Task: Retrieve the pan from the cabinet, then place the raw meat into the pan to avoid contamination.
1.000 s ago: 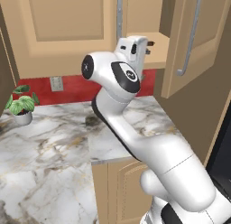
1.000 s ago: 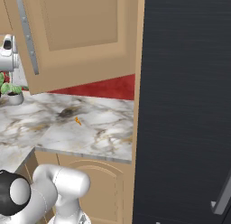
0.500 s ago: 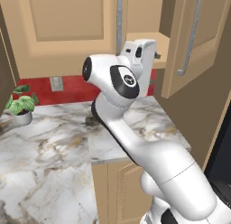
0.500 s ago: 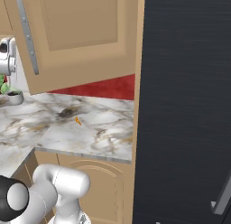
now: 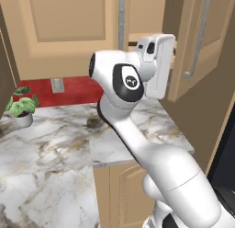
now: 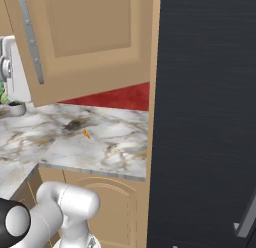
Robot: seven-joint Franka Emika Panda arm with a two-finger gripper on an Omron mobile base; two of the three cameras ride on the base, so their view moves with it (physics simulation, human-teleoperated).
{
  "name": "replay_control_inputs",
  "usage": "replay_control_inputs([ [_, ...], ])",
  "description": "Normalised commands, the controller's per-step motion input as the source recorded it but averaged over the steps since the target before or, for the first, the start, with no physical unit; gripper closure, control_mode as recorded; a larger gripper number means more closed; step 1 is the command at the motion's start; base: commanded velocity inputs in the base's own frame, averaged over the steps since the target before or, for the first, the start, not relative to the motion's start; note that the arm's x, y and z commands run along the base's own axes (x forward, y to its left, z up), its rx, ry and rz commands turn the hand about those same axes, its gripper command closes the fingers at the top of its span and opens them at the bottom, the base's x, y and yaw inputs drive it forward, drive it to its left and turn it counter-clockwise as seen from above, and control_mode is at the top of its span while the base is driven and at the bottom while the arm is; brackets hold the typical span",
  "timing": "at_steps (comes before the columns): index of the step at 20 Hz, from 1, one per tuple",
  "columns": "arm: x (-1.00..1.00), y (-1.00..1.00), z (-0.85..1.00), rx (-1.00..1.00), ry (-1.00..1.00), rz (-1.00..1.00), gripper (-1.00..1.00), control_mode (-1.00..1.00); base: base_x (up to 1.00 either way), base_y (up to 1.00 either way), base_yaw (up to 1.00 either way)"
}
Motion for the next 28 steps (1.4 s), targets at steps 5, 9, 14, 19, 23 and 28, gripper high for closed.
replay_control_inputs([
  [5,-0.48,-0.33,0.33,-0.08,0.01,-0.18,-1.00,-1.00,0.00,0.00,0.00],
  [9,-0.46,-0.39,0.11,-0.07,0.03,-0.18,-1.00,-1.00,0.00,0.00,0.00],
  [14,-0.27,-0.82,-0.06,-0.01,0.08,-0.09,-1.00,-1.00,0.00,0.00,0.00],
  [19,-0.12,-0.97,-0.12,0.07,0.05,-0.01,-1.00,-1.00,0.00,0.00,0.00],
  [23,-0.06,-0.95,-0.13,0.13,0.03,0.01,-1.00,-1.00,0.00,0.00,0.00],
  [28,0.00,-0.89,-0.12,0.16,0.02,0.03,-1.00,-1.00,0.00,0.00,0.00],
])
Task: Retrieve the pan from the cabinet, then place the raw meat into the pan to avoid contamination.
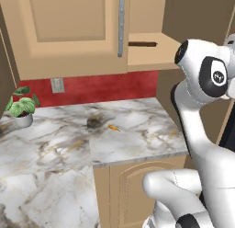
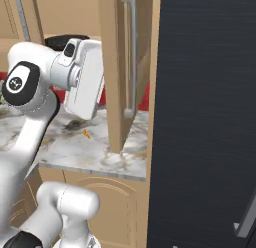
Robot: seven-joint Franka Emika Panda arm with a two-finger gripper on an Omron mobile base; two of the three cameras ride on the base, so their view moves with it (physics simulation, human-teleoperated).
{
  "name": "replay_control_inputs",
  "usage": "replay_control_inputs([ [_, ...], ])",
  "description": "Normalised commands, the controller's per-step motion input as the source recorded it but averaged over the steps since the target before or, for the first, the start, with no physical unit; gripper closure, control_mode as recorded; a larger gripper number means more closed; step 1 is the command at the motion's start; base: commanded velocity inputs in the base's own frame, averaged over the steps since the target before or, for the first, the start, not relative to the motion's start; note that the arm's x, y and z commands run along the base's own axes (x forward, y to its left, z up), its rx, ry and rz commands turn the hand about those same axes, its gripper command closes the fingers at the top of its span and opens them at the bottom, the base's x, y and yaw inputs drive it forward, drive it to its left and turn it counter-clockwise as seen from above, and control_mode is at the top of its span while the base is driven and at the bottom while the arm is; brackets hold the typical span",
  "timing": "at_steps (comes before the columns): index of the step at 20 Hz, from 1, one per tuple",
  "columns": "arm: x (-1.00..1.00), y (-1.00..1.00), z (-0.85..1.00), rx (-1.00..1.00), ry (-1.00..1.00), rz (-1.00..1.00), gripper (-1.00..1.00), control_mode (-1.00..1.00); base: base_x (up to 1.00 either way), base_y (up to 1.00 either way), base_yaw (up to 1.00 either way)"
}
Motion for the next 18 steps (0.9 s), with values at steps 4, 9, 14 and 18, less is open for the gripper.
replay_control_inputs([
  [4,0.08,-0.70,-0.11,0.16,0.01,0.05,-1.00,-1.00,0.00,0.00,0.00],
  [9,0.08,-0.53,-0.07,0.15,0.00,0.08,-1.00,-1.00,0.00,0.00,0.00],
  [14,0.00,-0.28,-0.06,0.09,0.00,0.12,-1.00,-1.00,0.00,0.00,0.00],
  [18,0.00,-0.08,-0.19,0.05,-0.03,0.11,-1.00,-1.00,0.00,0.00,0.00],
])
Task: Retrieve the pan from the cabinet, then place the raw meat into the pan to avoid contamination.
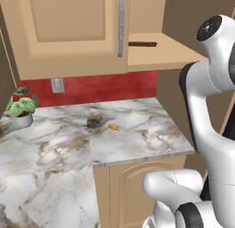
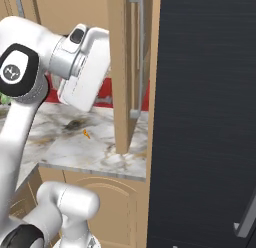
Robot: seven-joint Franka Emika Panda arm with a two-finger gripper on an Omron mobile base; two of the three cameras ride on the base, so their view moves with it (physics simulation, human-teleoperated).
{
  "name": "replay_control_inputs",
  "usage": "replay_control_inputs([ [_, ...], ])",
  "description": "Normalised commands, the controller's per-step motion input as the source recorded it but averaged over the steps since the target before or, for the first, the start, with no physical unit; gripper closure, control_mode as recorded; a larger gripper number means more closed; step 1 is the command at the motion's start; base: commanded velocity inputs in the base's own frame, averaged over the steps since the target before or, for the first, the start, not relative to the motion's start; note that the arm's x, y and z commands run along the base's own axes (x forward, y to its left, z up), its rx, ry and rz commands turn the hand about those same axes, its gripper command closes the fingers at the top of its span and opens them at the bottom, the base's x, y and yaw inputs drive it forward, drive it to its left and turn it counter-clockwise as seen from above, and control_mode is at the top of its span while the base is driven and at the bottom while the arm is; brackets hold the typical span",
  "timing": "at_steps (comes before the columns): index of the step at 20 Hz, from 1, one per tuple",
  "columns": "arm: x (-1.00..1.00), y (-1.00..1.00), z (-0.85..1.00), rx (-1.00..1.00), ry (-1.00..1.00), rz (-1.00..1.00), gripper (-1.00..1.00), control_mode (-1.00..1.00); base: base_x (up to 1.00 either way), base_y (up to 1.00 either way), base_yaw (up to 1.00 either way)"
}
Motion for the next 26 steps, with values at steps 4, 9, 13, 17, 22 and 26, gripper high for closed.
replay_control_inputs([
  [4,0.00,0.03,-0.28,0.01,-0.06,0.09,-1.00,-1.00,0.00,0.00,0.00],
  [9,0.01,0.26,-0.18,0.00,-0.01,0.03,-1.00,-1.00,0.00,0.00,0.00],
  [13,0.07,0.49,-0.07,0.00,0.00,0.00,-1.00,-1.00,0.00,0.00,0.00],
  [17,0.06,0.62,-0.02,0.00,0.00,0.00,-1.00,-1.00,0.00,0.00,0.00],
  [22,0.06,0.66,0.00,0.04,0.00,0.00,-1.00,-1.00,0.00,0.00,0.00],
  [26,0.07,0.60,-0.01,0.08,0.00,0.01,-1.00,-1.00,0.00,0.00,0.00],
])
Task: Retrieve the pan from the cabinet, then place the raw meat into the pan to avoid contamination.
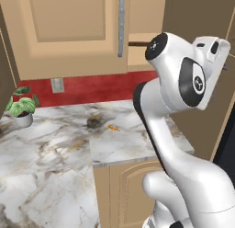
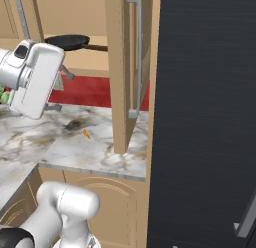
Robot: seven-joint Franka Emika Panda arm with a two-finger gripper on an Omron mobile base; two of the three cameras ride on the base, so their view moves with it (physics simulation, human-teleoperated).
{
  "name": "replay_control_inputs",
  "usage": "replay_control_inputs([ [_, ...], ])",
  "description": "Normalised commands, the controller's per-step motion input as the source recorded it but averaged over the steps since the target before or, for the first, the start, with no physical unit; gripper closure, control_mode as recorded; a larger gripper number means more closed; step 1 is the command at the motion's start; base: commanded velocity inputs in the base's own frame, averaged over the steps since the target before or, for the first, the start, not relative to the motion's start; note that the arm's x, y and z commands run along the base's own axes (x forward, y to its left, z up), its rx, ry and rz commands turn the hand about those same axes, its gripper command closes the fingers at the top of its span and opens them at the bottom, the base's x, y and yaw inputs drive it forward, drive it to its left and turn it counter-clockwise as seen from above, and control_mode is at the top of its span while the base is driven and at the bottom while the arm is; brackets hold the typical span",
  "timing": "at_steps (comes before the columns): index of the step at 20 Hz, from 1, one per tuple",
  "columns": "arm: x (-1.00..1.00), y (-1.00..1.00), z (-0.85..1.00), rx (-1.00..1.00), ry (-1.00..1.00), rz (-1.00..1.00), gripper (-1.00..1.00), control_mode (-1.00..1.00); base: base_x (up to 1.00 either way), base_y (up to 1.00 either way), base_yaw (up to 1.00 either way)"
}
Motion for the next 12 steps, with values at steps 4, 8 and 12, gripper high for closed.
replay_control_inputs([
  [4,0.07,0.52,-0.01,0.12,0.00,0.02,-1.00,-1.00,0.00,0.00,0.00],
  [8,0.06,0.46,0.00,0.16,-0.01,0.03,-1.00,-1.00,0.00,0.00,0.00],
  [12,0.03,0.43,0.00,0.17,-0.01,0.04,-1.00,-1.00,0.00,0.00,0.00],
])
